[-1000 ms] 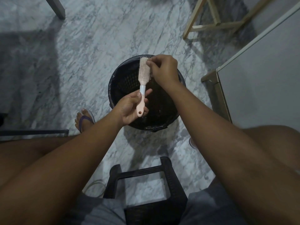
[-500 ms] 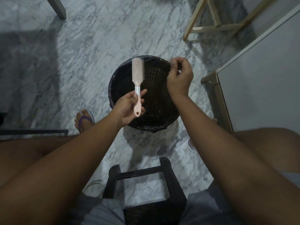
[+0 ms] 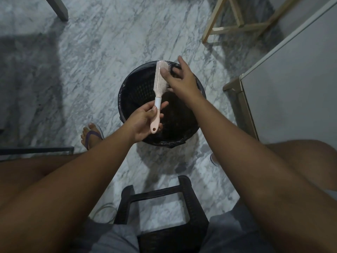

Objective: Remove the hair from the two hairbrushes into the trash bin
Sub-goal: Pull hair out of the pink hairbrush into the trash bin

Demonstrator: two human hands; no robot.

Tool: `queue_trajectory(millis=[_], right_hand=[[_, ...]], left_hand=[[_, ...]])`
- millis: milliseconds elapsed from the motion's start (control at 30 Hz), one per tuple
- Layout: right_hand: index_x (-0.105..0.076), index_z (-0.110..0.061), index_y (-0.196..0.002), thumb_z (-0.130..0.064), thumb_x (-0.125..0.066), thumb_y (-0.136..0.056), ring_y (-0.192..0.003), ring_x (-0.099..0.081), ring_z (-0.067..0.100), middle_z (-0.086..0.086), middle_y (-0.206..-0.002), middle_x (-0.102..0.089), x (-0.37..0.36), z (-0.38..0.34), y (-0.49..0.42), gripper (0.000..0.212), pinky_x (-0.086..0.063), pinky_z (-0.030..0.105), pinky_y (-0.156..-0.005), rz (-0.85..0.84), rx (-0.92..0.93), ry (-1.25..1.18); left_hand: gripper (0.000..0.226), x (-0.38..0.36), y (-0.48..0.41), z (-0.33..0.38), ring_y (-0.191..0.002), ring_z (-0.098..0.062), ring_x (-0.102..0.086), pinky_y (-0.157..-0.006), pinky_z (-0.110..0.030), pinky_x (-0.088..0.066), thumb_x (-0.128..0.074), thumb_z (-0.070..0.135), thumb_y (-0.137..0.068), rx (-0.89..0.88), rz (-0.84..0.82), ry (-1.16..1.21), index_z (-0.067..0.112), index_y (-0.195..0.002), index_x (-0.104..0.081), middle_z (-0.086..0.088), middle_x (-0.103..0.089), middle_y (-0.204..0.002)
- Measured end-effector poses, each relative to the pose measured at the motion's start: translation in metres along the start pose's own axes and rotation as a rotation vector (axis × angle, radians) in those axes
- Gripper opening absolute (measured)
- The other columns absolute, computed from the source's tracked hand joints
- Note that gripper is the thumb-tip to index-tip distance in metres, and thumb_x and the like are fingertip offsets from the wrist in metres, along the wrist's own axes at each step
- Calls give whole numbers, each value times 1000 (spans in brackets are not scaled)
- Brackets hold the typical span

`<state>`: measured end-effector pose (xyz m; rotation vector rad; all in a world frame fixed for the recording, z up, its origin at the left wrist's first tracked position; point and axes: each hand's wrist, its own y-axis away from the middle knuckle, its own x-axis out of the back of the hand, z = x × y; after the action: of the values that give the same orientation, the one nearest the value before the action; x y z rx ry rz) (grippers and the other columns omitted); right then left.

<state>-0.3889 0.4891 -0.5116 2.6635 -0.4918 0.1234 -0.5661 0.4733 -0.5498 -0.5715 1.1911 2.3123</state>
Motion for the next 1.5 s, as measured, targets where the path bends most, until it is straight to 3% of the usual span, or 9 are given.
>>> queue_trajectory(millis=[100, 233, 467, 700, 900, 1033, 1167, 1333, 1500], right_hand=[[-45, -12, -147, -33, -78, -83, -116, -63, 15, 11, -134, -62, 1, -6, -12, 74, -56, 41, -97, -32, -20, 1], [-70, -9, -120, -48, -87, -56, -94, -74, 17, 7, -97, -77, 5, 3, -25, 77, -60, 45, -87, 113, -17, 136], [-78, -11, -78, -20, -85, -74, -62, -71, 17, 7, -68, -74, 13, -17, -20, 11, -62, 38, -72, 148, 174, 471], [-77, -4, -78, -14, -83, -77, -51, -67, 15, 12, -64, -73, 20, -46, -11, 12, -58, 26, -55, 253, 289, 126], [-76, 2, -83, -11, -83, -78, -55, -70, 24, 18, -69, -73, 30, -55, -11, 15, -63, 40, -61, 368, 376, -143], [-79, -9, -87, -18, -76, -80, -71, -73, 18, 8, -80, -77, 42, -23, -23, 11, -61, 39, -77, 313, 200, 310], [-61, -15, -132, 2, -50, -84, -112, -64, 18, 4, -129, -64, 37, -5, -18, 52, -50, 34, -103, 129, 31, 496], [-46, -28, -144, -46, -38, -103, -116, -58, 21, 0, -143, -51, 14, -7, -20, 45, -58, 46, -83, -77, -181, -71], [-62, -9, -86, -48, -34, -104, -70, -58, 20, 9, -77, -60, 11, 0, -25, 51, -54, 41, -68, 9, 49, 379]], left_hand=[[34, 0, 0, 0, -84, -13, -58, -64, -33, -50, -42, 12, -106, 20, -17, -6, 14, -139, -51, 2, -65, -137], [33, -2, 1, -4, -82, -13, -57, -62, -32, -50, -42, 12, -106, 22, -11, -1, 13, -139, -51, 0, -66, -136], [33, -1, 1, -10, -79, -12, -58, -60, -32, -51, -42, 11, -106, 24, 7, 28, 13, -139, -51, -1, -67, -135], [34, 3, 3, -7, -80, -12, -58, -61, -32, -51, -43, 12, -106, 15, 15, 20, 12, -139, -51, 0, -67, -135], [36, 4, 1, -3, -80, -12, -59, -61, -33, -51, -43, 12, -106, 2, 11, 24, 12, -141, -49, 0, -67, -135], [34, 4, 2, -3, -79, -12, -59, -60, -33, -51, -43, 11, -106, -3, 5, 26, 12, -140, -50, 0, -67, -134], [34, 3, 3, -6, -80, -12, -59, -61, -31, -49, -43, 10, -106, 4, -11, 14, 13, -139, -51, 0, -67, -134], [36, 5, 3, -8, -80, -12, -59, -62, -31, -49, -44, 9, -106, 36, -54, -31, 14, -140, -50, -1, -66, -136], [36, 3, 4, -8, -79, -12, -58, -60, -31, -49, -44, 8, -106, 50, -61, -34, 12, -141, -49, -3, -66, -136]])
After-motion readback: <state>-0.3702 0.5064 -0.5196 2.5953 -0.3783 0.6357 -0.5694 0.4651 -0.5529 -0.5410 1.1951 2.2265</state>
